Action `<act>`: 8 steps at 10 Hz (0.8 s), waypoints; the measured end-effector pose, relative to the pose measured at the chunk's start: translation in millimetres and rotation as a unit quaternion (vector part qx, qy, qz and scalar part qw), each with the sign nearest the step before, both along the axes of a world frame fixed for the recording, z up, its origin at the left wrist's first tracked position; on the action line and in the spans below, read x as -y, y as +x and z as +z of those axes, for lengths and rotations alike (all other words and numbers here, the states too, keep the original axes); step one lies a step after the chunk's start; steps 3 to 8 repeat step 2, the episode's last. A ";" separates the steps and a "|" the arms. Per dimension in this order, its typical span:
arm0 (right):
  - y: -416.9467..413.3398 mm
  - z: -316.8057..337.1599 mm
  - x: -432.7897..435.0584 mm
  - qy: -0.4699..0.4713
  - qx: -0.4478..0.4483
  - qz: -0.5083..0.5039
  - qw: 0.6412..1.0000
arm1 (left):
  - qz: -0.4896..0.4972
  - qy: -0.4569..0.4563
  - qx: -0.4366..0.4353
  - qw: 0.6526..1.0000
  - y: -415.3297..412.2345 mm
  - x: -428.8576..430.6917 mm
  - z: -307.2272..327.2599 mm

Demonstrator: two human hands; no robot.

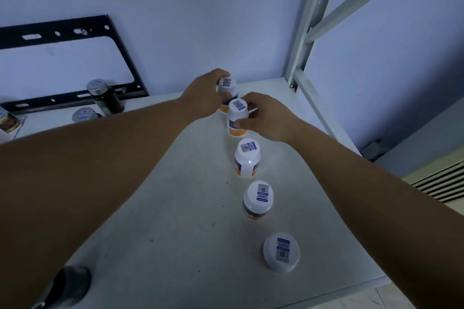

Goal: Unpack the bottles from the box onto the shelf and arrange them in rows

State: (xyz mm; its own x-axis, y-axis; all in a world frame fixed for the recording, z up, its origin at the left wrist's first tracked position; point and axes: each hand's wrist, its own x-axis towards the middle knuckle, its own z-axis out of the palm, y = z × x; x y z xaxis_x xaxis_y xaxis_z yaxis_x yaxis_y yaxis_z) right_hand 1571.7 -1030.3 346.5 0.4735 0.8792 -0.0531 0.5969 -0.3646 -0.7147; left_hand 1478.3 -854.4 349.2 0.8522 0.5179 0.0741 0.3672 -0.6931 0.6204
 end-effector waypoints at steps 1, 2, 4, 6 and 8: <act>-4.1 3.6 0.1 -0.024 0.016 0.008 1.000 | -0.023 -0.022 -0.036 0.999 -3.2 -0.6 6.1; -1.9 16.2 5.7 -0.041 0.013 0.010 0.999 | -0.014 -0.004 -0.063 0.998 -6.6 -5.7 19.0; -1.9 16.2 5.7 -0.041 0.013 0.010 0.999 | -0.014 -0.004 -0.063 0.998 -6.6 -5.7 19.0; -1.9 16.2 5.7 -0.041 0.013 0.010 0.999 | -0.014 -0.004 -0.063 0.998 -6.6 -5.7 19.0; -1.9 16.2 5.7 -0.041 0.013 0.010 0.999 | -0.014 -0.004 -0.063 0.998 -6.6 -5.7 19.0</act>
